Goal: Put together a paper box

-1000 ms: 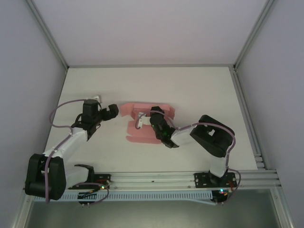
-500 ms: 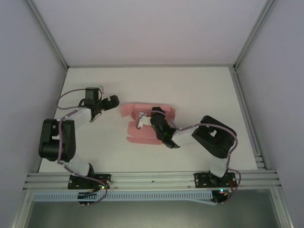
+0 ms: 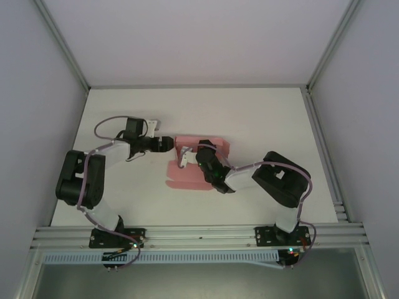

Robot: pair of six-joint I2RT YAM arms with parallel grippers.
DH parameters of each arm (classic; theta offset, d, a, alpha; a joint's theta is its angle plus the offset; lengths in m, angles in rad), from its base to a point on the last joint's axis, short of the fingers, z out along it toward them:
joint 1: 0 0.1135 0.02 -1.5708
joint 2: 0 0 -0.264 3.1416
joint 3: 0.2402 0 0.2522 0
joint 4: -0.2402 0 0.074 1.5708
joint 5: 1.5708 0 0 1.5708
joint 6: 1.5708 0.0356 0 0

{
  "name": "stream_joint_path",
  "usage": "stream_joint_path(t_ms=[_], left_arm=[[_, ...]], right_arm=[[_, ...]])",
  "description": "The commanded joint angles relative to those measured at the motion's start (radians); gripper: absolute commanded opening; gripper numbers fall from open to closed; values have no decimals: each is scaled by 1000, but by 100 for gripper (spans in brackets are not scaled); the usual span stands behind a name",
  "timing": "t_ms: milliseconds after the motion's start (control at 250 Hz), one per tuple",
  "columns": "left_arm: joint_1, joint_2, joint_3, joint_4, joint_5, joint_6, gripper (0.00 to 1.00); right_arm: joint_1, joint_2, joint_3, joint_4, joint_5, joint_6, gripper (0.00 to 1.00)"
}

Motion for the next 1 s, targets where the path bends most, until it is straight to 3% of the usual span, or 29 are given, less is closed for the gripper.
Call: stream_joint_path(t_ms=[0,204,272,371,623,755,998], left_arm=[[-4,-84,-18,-46,-35,21,86],[-3,-165,-26,-128,-189,20,87],[-4,-167,-32,-170,-250,31,79],[-3,-154,-53,-199,-311,13,80],[-12,-163,-103,-96,-184,63,85],[-36,-180,-130,0,-43,89,86],[-96,-160,-136,206,83,-99,84]], right_arm=[[-1,-23,13,-29,-5,43,0],[-4,-29,6,-36,6,48,0],[-3,-32,3,-45,4,56,0],[-4,-32,8,-64,3,66,0],[-8,-38,17,-98,-12,75,0],[-10,-40,19,-98,-19,82,0],[-10,-32,45,-135,-27,110,0]])
